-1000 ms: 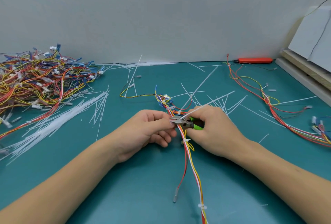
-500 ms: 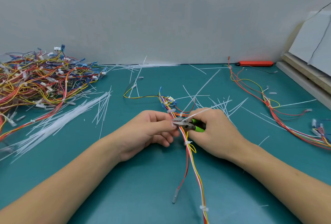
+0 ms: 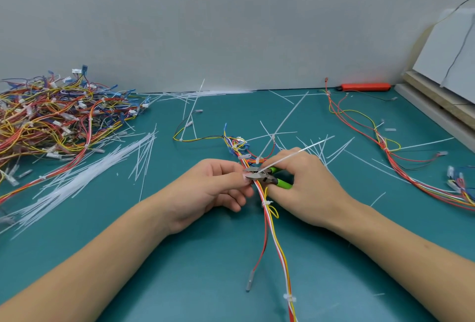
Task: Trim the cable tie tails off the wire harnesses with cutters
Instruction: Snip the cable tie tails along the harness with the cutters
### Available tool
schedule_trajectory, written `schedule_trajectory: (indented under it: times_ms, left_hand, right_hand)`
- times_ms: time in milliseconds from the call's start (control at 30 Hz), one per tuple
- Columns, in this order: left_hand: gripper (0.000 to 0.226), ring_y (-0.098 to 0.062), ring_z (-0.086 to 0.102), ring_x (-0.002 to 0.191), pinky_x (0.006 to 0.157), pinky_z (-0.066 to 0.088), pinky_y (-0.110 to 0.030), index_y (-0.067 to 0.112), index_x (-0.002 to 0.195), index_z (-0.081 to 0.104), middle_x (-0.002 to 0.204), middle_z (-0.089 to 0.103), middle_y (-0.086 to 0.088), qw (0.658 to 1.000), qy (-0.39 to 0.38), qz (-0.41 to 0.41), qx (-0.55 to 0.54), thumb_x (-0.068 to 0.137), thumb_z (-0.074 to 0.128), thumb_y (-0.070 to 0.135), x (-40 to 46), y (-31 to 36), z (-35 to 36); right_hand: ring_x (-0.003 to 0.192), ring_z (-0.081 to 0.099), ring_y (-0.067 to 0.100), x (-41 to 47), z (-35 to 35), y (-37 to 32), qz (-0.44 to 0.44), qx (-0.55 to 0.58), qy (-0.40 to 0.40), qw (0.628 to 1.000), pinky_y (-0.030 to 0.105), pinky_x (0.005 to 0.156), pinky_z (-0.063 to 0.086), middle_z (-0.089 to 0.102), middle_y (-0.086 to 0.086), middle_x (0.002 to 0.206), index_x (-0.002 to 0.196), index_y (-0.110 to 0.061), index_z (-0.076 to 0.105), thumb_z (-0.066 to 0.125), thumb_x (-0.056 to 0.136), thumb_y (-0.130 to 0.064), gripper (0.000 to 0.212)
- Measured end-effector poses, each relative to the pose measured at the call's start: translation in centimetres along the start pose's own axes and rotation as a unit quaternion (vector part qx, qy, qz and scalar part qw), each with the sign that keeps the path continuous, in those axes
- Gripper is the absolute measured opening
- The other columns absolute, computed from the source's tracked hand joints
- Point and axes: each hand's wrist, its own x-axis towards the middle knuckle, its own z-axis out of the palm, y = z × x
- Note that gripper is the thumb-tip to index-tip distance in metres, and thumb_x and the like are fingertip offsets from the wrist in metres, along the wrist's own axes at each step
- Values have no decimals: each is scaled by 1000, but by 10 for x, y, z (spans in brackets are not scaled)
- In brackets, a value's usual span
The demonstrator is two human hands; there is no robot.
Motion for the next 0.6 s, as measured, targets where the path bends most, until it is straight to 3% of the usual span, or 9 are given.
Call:
schedule_trajectory:
  times_ms: [167, 267, 367, 433, 600]
  left_hand:
    - [11, -16, 62, 67, 62, 55, -22, 10, 89, 72, 83, 69, -11, 1000, 0, 1, 0, 89, 68, 20, 0, 1, 1]
    - [11, -16, 62, 67, 61, 54, -22, 11, 86, 71, 83, 69, -11, 1000, -3, 2, -2, 89, 69, 21, 0, 1, 1]
    - [10, -16, 61, 67, 62, 54, -22, 14, 81, 71, 82, 68, -11, 1000, -7, 2, -1, 89, 68, 21, 0, 1, 1]
    - [10, -16, 61, 68, 62, 54, -22, 14, 83, 72, 83, 68, -11, 1000, -10, 3, -3, 89, 68, 21, 0, 1, 0]
    - [14, -16, 61, 68, 63, 54, -22, 8, 91, 71, 83, 68, -11, 1000, -13, 2, -6, 90, 68, 22, -1, 2, 0]
  right_hand:
    - [89, 61, 13, 0, 1, 3, 8, -4, -10, 1000, 31, 81, 47, 72, -8, 87, 92, -30, 78, 52, 75, -39, 32]
    - [82, 58, 15, 1, 1, 1, 18, -13, -15, 1000, 35, 74, 47, 67, -7, 79, 80, -32, 73, 55, 76, -34, 19]
    - [70, 53, 15, 1, 1, 0, 25, -8, -23, 999, 29, 62, 44, 59, -12, 69, 66, -45, 59, 54, 74, -32, 15]
    - [62, 49, 12, -1, 2, 1, 49, -15, -26, 998, 24, 54, 40, 58, -10, 65, 68, -44, 63, 50, 73, -41, 15]
    - [62, 47, 17, -3, 5, 4, 75, -42, -27, 996, 31, 54, 43, 58, -2, 65, 85, -34, 72, 38, 68, -53, 42]
